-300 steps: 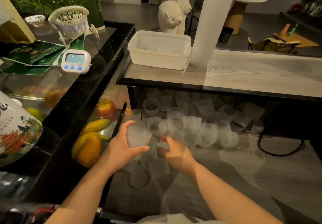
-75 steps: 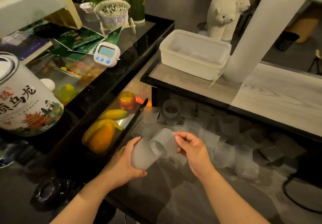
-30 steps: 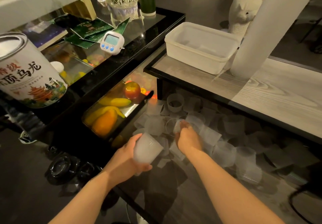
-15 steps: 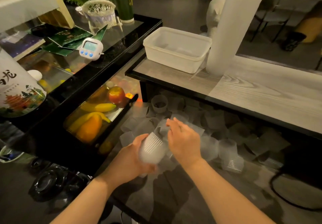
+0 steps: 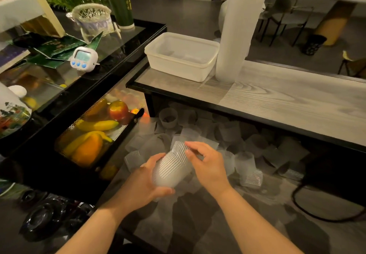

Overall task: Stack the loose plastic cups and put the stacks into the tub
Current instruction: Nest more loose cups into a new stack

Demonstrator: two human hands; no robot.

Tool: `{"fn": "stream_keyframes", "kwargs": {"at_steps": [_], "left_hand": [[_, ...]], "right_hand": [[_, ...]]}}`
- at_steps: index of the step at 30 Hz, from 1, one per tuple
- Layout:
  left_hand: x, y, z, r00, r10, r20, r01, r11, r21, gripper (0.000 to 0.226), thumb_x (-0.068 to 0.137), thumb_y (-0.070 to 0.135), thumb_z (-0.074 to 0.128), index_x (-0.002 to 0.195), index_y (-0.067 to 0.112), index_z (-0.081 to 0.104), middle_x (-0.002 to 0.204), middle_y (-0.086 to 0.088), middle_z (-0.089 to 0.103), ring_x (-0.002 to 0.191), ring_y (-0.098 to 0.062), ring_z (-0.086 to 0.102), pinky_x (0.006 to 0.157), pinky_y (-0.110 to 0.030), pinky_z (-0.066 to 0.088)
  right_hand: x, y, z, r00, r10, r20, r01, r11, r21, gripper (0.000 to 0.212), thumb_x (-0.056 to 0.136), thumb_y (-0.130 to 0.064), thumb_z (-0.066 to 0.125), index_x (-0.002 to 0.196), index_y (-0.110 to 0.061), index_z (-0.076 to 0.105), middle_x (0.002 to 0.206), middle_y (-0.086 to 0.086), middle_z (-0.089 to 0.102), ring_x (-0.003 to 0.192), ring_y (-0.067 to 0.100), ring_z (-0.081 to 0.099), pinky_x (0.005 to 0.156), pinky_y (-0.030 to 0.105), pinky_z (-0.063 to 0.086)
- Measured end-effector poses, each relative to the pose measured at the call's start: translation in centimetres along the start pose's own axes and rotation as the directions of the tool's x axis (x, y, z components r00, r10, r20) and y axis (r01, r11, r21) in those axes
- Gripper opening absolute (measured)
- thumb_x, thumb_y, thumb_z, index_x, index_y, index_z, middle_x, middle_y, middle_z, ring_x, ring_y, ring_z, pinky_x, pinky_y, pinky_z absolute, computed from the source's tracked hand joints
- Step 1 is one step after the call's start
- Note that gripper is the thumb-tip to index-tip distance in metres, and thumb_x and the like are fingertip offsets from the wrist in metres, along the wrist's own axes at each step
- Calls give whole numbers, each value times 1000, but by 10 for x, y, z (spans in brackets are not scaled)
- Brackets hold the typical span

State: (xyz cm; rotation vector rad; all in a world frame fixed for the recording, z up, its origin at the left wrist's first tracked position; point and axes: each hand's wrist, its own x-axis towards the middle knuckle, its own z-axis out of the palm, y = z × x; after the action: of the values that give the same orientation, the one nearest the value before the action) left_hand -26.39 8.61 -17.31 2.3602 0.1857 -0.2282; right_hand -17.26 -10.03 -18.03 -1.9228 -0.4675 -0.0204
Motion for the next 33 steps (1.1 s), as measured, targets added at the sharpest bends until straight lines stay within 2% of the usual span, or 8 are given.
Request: {"fn": "stream_keyframes", "kwargs": {"at_steps": [8, 14, 16, 18, 20, 24, 30, 33], "left_hand": [[3, 4, 8, 999, 35, -20, -36, 999, -31, 92, 67, 56, 82, 136, 52, 21, 123, 29, 42, 106, -3, 54, 74, -18, 53], [9, -5, 5, 999, 26, -33, -23, 996, 88, 101, 64, 56, 83, 143, 43, 22, 122, 23, 43, 106, -6, 53, 76, -17, 52], [9, -7, 5, 999, -20, -35, 24, 992, 123, 103, 65, 56, 83, 145, 40, 21, 122, 22, 43, 104, -4, 52, 72, -11, 45], [8, -9, 6, 997, -70, -34, 74, 990, 123, 103, 67, 56, 83, 147, 40, 19, 124, 20, 45, 104, -3, 51, 70, -10, 42], [6, -11, 6, 994, -100, -37, 103, 990, 94, 103, 66, 54, 84, 146, 40, 21, 123, 20, 45, 107, -3, 49, 77, -13, 42], [4, -21, 3, 984, -170, -54, 171, 985, 25, 105, 60, 53, 87, 146, 42, 26, 124, 17, 49, 110, -6, 51, 87, -23, 50], [8, -20, 2, 989, -144, -23, 145, 989, 39, 104, 65, 50, 86, 147, 42, 22, 126, 19, 44, 112, -7, 48, 71, -14, 49], [11, -17, 3, 992, -128, -3, 128, 990, 53, 103, 67, 50, 84, 146, 43, 19, 127, 20, 42, 111, -7, 48, 68, -15, 51]], "right_hand": [[-11, -8, -1, 971, 231, 56, -237, 917, 322, 25, 90, -15, 68, 100, -38, 70, 97, -15, 73, 95, 1, 66, 85, 18, 52], [-14, -6, 3, 940, 204, 273, -277, 925, 260, 32, 100, -16, 49, 116, -39, 64, 109, -17, 70, 106, -2, 62, 97, 21, 48], [-6, 2, 2, 942, 246, 228, -305, 911, 277, 29, 101, -17, 48, 115, -39, 62, 106, -10, 72, 101, 4, 65, 96, 28, 51], [9, 15, -5, 955, 293, 53, -295, 955, 27, 29, 99, -20, 51, 123, -32, 60, 121, -8, 65, 92, 2, 63, 93, 26, 49], [29, 28, -18, 935, 350, -64, -352, 889, -293, 38, 97, -22, 53, 134, -28, 53, 138, -3, 51, 91, 2, 59, 88, 23, 44], [57, 52, -23, 865, 501, 30, -367, 672, -643, 45, 99, -37, 49, 143, -32, 42, 142, -2, 48, 121, 21, 54, 91, 37, 49], [58, 55, -31, 894, 447, -25, -348, 660, -666, 23, 97, -41, 51, 113, -29, 63, 114, -3, 62, 102, 20, 60, 75, 29, 45], [48, 42, -43, 920, 383, -85, -373, 785, -494, 16, 97, -39, 54, 102, -28, 65, 103, -6, 64, 87, 11, 58, 64, 22, 42]]}}
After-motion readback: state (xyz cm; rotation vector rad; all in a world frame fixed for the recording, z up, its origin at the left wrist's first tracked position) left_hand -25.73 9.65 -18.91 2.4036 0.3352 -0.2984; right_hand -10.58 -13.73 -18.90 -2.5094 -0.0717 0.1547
